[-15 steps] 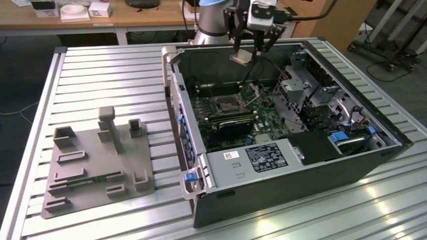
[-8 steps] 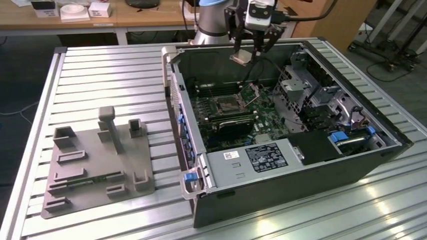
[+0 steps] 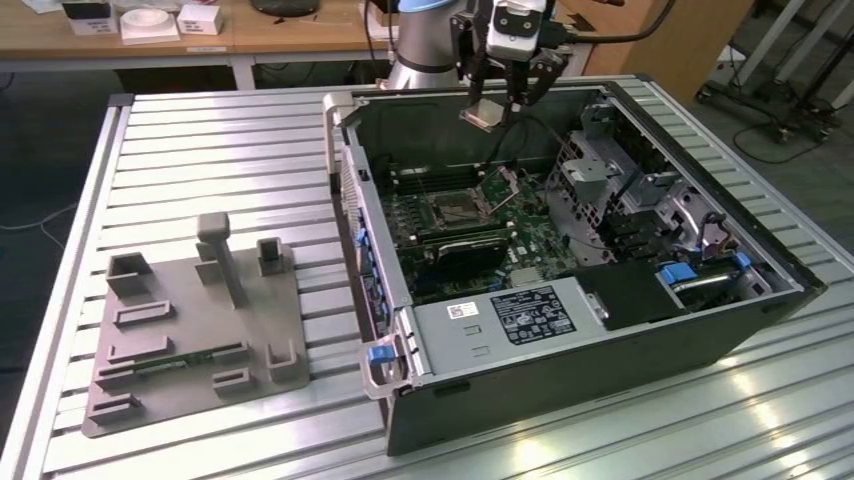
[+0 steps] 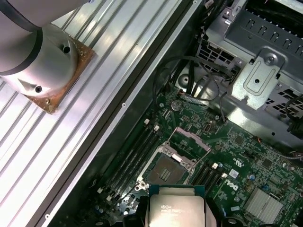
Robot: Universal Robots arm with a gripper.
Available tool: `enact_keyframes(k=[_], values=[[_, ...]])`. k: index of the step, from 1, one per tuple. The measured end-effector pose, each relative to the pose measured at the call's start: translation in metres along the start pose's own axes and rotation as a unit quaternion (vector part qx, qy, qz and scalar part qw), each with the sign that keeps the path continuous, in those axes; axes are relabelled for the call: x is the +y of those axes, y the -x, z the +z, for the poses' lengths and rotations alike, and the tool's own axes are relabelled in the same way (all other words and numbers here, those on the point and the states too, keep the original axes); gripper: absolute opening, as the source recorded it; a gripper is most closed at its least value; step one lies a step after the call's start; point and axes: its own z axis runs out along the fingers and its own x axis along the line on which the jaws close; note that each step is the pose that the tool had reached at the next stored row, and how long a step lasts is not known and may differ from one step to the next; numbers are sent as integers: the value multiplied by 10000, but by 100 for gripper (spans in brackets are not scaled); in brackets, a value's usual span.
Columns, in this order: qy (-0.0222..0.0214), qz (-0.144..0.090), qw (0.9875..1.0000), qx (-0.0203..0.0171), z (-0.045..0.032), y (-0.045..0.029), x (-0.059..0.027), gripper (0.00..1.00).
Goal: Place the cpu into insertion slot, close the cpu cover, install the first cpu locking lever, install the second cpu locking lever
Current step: 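Place the cpu into insertion slot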
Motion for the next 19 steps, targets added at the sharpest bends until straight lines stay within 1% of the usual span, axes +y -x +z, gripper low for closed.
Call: enact_keyframes(k=[13, 16, 19], values=[[1, 18, 10000, -2, 0, 0, 0, 54], [3, 125, 9999, -11, 2, 0, 0, 54], [6, 313, 9995, -28, 6, 0, -1, 54]])
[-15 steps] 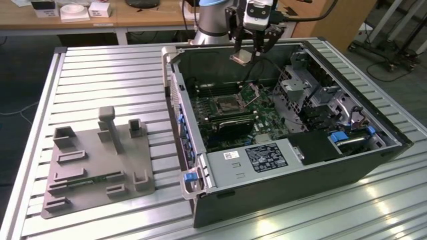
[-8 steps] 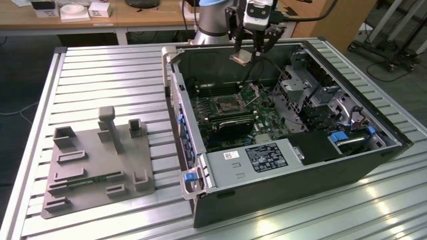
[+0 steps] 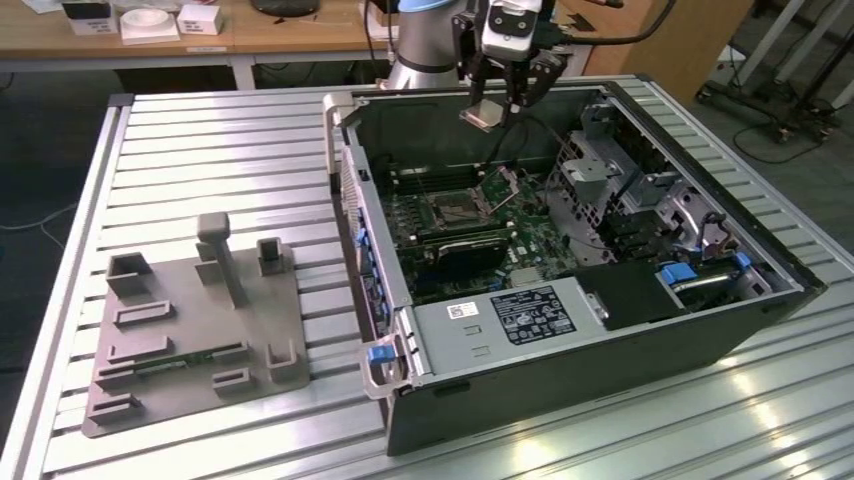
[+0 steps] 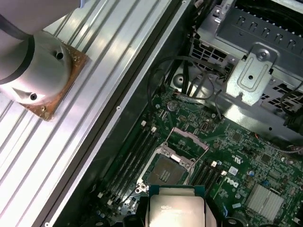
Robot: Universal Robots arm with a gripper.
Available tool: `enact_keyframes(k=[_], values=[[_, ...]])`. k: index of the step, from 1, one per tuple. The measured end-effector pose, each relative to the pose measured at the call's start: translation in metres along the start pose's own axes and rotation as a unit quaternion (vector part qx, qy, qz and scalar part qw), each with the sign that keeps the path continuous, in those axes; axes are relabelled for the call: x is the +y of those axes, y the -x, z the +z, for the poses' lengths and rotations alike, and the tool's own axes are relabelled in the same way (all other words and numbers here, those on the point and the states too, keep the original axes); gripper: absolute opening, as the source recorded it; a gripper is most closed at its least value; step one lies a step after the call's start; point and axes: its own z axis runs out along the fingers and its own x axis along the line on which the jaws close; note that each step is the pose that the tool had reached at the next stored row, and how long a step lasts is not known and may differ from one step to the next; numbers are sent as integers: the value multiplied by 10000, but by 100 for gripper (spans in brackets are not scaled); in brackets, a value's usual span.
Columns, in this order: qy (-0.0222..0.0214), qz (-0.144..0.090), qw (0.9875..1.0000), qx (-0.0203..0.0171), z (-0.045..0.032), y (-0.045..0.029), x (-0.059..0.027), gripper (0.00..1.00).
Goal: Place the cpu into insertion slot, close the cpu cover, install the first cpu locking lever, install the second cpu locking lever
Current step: 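Place the cpu into insertion slot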
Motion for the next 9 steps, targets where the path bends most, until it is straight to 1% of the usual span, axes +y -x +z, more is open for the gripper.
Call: enact_keyframes(k=[5, 9], values=[[6, 310, 9995, -28, 7, 0, 0, 54], [9, 465, 9989, -42, 12, -1, -3, 54]])
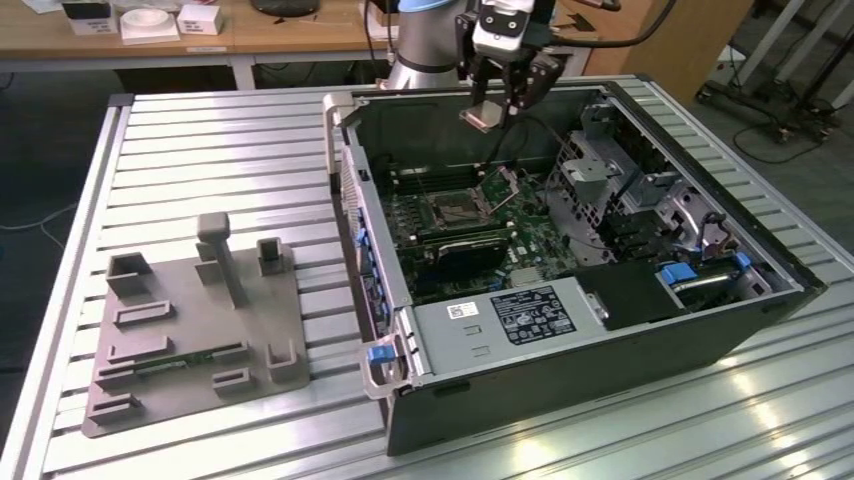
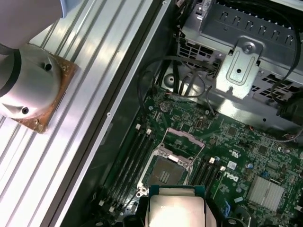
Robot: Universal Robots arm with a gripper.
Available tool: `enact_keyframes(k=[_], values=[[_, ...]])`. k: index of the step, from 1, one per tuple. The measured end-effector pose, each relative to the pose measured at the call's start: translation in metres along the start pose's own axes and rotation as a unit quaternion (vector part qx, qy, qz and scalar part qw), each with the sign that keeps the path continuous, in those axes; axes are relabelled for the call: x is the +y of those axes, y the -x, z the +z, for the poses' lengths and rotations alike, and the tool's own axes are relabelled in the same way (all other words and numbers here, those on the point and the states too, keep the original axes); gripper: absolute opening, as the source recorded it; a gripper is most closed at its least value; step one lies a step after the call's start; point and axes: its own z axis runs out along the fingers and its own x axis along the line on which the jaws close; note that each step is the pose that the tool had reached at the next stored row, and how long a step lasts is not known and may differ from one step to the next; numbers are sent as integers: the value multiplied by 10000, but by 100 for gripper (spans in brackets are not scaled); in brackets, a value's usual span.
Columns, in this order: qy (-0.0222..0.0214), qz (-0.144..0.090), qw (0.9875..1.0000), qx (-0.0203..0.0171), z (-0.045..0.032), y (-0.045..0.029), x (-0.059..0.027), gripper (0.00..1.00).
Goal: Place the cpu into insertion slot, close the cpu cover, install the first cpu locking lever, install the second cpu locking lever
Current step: 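Place the cpu into insertion slot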
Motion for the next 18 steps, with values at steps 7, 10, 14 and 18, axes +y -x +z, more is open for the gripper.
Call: enact_keyframes(k=[7, 10, 14, 18], values=[[5, 244, 9997, -22, 16, -1, -4, 54], [7, 405, 9992, -36, 32, -1, -6, 54], [11, 687, 9976, -62, 54, 0, -7, 54], [13, 833, 9965, -74, 59, 0, -9, 54]])
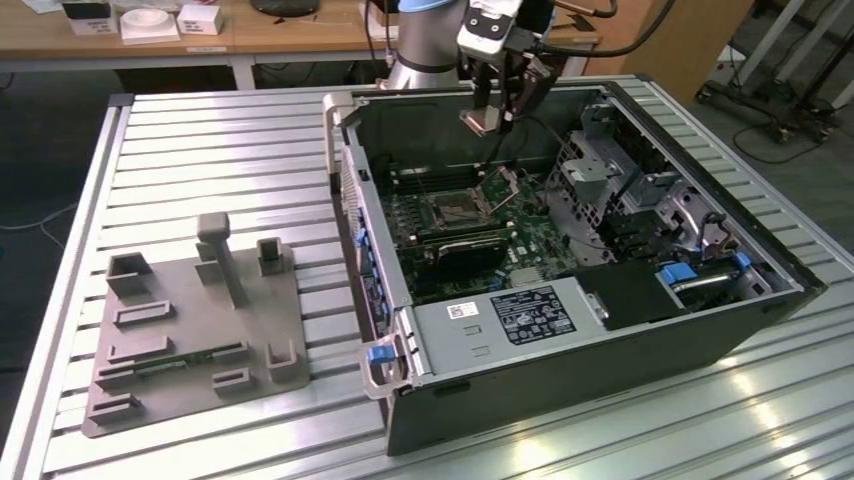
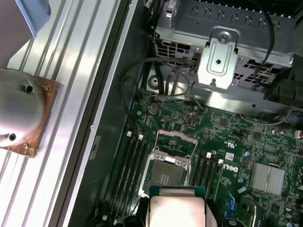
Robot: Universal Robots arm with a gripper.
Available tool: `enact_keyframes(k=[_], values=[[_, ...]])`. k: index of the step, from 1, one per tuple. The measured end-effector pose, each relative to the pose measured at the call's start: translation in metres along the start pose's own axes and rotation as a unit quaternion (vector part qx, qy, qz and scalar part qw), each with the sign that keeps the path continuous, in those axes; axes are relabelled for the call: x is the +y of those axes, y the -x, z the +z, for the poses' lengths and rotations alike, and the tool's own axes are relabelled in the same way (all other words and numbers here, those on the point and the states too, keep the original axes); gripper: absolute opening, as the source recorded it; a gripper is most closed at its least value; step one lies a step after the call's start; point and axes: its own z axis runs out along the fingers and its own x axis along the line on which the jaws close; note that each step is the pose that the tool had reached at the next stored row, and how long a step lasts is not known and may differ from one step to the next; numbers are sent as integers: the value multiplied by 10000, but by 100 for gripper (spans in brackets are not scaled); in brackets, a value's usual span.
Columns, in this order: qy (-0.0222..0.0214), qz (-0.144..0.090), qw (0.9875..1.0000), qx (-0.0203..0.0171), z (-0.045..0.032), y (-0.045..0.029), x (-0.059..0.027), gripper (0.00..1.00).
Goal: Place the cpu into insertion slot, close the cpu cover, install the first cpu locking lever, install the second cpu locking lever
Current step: 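Place the cpu into insertion slot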
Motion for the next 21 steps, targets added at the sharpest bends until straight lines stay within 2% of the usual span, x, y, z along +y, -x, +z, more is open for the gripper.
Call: enact_keyframes(k=[8, 21], values=[[0, 7, 10000, 0, 13, 0, -1, 54], [0, 7, 10000, 0, 97, 1, -8, 54]])
